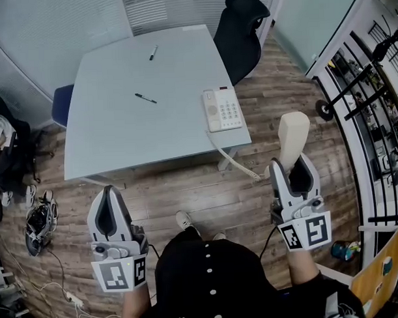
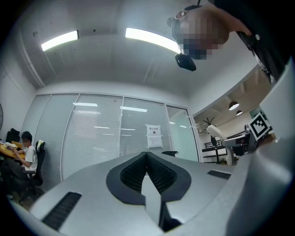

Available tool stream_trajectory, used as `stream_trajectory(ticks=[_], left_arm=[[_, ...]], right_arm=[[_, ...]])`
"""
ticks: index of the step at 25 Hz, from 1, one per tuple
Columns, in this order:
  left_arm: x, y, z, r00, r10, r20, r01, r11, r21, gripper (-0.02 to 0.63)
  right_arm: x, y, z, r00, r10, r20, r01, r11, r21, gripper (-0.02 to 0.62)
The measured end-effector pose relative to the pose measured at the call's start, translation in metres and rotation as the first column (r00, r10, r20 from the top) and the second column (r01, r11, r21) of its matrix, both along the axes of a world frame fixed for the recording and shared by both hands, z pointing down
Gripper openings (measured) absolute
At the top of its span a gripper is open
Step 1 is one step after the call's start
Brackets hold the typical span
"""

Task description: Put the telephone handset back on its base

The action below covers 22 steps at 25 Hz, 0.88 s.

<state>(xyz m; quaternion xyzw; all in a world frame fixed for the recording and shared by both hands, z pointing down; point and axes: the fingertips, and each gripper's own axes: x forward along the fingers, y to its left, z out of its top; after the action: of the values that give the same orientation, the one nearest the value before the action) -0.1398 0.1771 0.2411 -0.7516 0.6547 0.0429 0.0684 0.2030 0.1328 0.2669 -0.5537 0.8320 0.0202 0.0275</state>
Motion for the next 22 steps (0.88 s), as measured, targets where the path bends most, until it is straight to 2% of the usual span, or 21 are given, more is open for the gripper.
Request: stream_trajectory(ticks=[15,19,22], left_arm=[[-0.042,-0.046,-0.015,0.999,0.046,-0.003,-0.046,0.997,0.066,0.014],[-0.058,-0.053,-0.011,0.997,0.075,-0.032,-0.073,0.995,0.061,0.014],[-0.065,-0.056,-0.006,0.996,0.088,-0.024,-0.087,0.995,0.053,0.014]], right_arm=[[-0.048,-0.048,-0.018,1.000,0.028,0.011,-0.029,0.998,0.053,0.233],[-0.066,-0.052,-0.016,0.999,0.034,0.008,-0.035,0.998,0.049,0.233],[-0.076,-0.051,-0.011,0.999,0.034,-0.003,-0.034,0.999,0.039,0.233]])
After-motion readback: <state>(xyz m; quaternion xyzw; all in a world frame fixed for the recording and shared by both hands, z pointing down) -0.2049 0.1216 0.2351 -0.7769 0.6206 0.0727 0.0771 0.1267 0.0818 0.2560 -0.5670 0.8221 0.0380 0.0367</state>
